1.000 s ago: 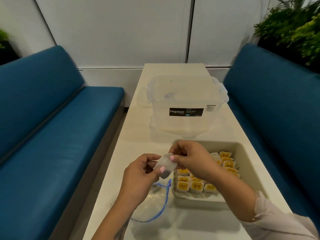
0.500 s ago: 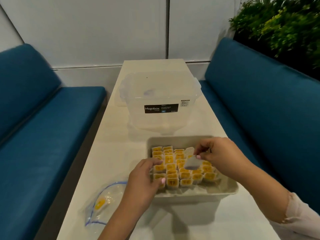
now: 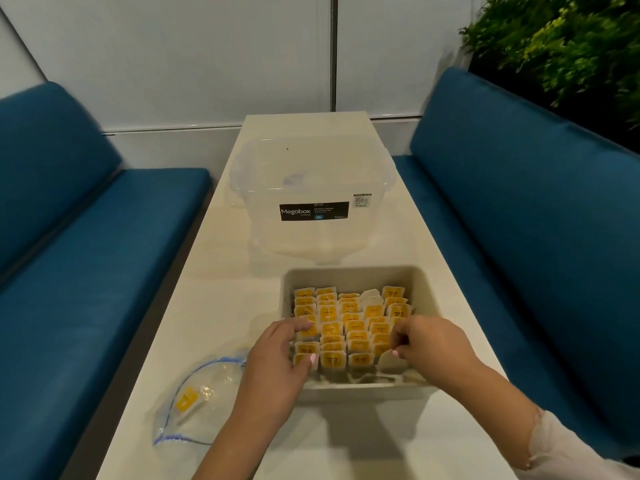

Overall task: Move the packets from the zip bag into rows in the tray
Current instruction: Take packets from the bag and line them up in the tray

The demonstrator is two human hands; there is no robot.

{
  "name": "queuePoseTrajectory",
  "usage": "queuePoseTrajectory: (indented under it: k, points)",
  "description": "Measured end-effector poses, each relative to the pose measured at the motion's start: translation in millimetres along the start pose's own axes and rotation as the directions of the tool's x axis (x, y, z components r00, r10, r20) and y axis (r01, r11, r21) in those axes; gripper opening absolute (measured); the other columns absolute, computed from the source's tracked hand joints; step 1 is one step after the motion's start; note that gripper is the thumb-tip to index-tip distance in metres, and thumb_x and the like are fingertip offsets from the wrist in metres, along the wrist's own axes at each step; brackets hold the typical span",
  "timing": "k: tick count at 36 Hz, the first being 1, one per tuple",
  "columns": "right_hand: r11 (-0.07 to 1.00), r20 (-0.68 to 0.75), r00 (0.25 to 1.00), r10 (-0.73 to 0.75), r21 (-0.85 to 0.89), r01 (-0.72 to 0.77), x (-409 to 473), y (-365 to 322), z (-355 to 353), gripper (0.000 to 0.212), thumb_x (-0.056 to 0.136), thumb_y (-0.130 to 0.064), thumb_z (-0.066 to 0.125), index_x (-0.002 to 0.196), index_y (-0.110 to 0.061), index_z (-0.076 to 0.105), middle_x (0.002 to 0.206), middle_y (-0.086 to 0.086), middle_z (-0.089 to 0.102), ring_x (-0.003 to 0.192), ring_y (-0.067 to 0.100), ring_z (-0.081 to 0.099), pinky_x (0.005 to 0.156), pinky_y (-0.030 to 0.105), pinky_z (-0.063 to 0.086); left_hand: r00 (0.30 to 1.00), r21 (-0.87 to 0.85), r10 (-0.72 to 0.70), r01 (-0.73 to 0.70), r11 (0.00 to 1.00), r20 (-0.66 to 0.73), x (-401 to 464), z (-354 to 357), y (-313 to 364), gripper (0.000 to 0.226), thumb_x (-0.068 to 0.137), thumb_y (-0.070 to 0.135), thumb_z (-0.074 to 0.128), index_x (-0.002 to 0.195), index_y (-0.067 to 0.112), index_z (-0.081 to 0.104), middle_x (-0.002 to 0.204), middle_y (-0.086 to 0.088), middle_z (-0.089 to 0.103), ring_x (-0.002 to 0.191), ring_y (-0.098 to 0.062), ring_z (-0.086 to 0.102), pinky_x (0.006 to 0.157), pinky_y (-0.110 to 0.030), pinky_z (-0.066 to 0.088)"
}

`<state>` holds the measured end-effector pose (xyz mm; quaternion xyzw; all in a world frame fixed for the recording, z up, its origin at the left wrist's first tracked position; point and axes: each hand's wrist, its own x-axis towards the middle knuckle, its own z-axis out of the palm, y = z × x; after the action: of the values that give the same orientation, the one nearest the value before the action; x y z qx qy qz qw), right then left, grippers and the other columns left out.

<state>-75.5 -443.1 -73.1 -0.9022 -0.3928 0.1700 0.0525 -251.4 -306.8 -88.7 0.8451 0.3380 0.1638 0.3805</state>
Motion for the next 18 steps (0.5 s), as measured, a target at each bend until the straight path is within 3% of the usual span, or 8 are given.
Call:
queuePoseTrajectory:
  k: [8, 13, 18]
  points:
    - [1.000, -0.036, 0.999, 0.007, -0.022, -0.008, 4.9, -3.1, 10.4, 0.009, 0.091, -0.029, 0.058, 0.094, -0.033, 0.066, 0.095, -0.009, 0.067, 0.076, 0.011, 0.052, 0.050, 0.013, 0.026, 1.000, -0.037, -0.011, 0.010, 0.999, -0.017, -2.8, -2.7, 2.8, 0.043, 0.080, 0.009, 0.072, 0.102, 0.041, 0.052, 0.118, 0.014, 0.057, 0.108, -0.003, 0.052, 0.081, 0.000, 0.034]
    - [1.000, -0.040, 0.999, 0.014, -0.008, -0.014, 6.9, -4.4, 13.3, 0.010, 0.091, -0.031, 0.059, 0.098, -0.033, 0.067, 0.098, -0.009, 0.067, 0.084, 0.012, 0.057, 0.060, 0.016, 0.034, 1.000, -0.047, 0.005, -0.006, 0.999, -0.027, -3.5, -4.7, 2.1, 0.046, 0.080, 0.008, 0.071, 0.096, 0.046, 0.051, 0.114, 0.017, 0.057, 0.107, -0.003, 0.053, 0.081, 0.001, 0.032]
    - [1.000, -0.054, 0.998, 0.011, 0.004, -0.011, 8.0, -3.9, 14.2, 0.010, 0.091, -0.032, 0.060, 0.097, -0.033, 0.068, 0.097, -0.010, 0.067, 0.082, 0.011, 0.056, 0.061, 0.017, 0.034, 1.000, -0.049, -0.008, 0.007, 0.999, -0.015, -4.4, -6.7, 3.1, 0.041, 0.081, 0.010, 0.071, 0.102, 0.041, 0.053, 0.115, 0.016, 0.056, 0.107, -0.004, 0.052, 0.088, -0.011, 0.038]
